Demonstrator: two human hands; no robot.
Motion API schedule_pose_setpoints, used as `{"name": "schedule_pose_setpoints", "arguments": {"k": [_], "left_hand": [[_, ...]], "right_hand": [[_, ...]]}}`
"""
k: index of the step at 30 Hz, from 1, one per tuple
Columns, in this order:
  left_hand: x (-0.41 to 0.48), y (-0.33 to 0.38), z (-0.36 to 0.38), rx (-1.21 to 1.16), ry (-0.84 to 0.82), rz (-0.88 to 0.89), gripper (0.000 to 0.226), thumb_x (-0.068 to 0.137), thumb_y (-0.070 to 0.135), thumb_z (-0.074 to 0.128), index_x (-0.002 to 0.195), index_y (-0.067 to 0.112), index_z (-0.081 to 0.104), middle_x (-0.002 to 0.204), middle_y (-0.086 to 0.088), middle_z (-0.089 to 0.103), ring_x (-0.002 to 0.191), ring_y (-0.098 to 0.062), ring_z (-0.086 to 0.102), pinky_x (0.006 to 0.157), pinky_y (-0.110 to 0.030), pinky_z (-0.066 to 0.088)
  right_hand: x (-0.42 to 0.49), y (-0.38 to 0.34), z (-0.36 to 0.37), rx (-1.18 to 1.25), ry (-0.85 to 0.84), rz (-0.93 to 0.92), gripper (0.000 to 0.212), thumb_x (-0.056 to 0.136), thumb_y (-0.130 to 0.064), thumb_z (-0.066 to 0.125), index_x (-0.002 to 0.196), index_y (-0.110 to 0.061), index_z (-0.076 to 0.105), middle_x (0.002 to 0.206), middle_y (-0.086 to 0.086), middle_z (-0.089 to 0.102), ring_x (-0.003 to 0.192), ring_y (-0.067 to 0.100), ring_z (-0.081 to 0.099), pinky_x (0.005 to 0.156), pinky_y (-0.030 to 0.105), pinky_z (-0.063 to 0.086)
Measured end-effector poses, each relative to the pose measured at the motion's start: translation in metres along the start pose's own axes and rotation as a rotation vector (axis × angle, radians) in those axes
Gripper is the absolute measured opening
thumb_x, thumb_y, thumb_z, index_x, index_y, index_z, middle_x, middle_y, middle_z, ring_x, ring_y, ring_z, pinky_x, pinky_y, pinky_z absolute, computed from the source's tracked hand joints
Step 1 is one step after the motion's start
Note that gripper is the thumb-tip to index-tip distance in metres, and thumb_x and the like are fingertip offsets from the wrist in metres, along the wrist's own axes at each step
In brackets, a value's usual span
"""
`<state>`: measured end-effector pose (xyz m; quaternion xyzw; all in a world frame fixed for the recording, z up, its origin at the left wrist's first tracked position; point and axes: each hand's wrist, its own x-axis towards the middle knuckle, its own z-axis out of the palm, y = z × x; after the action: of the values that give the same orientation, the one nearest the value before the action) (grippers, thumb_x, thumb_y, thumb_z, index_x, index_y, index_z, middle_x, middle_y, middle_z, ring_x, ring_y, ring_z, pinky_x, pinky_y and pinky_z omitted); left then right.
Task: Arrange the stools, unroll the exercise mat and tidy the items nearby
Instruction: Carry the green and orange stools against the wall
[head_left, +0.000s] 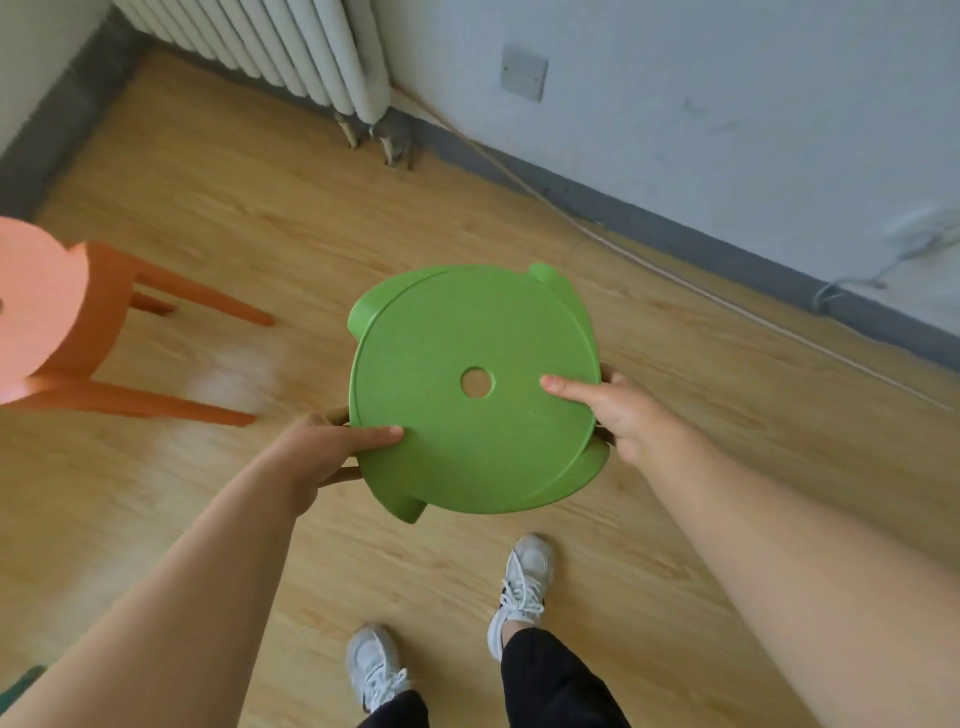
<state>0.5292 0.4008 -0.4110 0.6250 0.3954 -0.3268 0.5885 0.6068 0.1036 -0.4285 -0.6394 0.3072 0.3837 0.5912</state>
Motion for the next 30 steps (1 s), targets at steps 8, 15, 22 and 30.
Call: {"name": "schedule_pose_setpoints", "arguments": {"k": [8, 15, 22, 30], "left_hand": [[0.053, 0.112, 0.087, 0.118, -0.093, 0.075, 0.042, 0.069, 0.017, 0.082, 0.108, 0.021, 0.067, 0.102, 0.006, 0.074, 0.097, -0.011, 0.068, 0.065, -0.022, 0.053], [0.108, 0.202, 0.16, 0.204, -0.198, 0.045, 0.049, 0.074, 0.013, 0.079, 0.119, 0.022, 0.062, 0.11, 0.008, 0.069, 0.095, -0.007, 0.063, 0.062, -0.026, 0.048], [0.162, 0.269, 0.226, 0.268, -0.23, 0.05, 0.057, 0.076, 0.013, 0.078, 0.128, 0.022, 0.057, 0.112, 0.008, 0.068, 0.094, -0.007, 0.063, 0.066, -0.027, 0.047], [0.21, 0.308, 0.292, 0.279, -0.231, 0.055, 0.056, 0.078, 0.014, 0.077, 0.13, 0.021, 0.057, 0.113, 0.007, 0.068, 0.096, -0.009, 0.064, 0.072, -0.03, 0.05]], "right_hand": [[0.028, -0.042, -0.091, 0.19, 0.101, -0.027, 0.065, 0.051, -0.032, 0.089, 0.11, -0.024, 0.061, 0.096, -0.004, 0.073, 0.086, 0.014, 0.068, 0.062, 0.028, 0.048], [0.063, -0.079, -0.16, 0.321, 0.227, -0.005, 0.066, 0.049, -0.033, 0.09, 0.108, -0.025, 0.063, 0.103, -0.002, 0.073, 0.094, 0.019, 0.068, 0.07, 0.032, 0.05], [0.112, -0.107, -0.215, 0.415, 0.296, 0.01, 0.069, 0.059, -0.031, 0.09, 0.12, -0.02, 0.062, 0.109, -0.002, 0.072, 0.099, 0.019, 0.067, 0.078, 0.034, 0.051], [0.164, -0.144, -0.282, 0.415, 0.308, 0.034, 0.079, 0.048, -0.032, 0.09, 0.12, -0.017, 0.062, 0.111, 0.002, 0.071, 0.1, 0.022, 0.067, 0.091, 0.039, 0.051]]}}
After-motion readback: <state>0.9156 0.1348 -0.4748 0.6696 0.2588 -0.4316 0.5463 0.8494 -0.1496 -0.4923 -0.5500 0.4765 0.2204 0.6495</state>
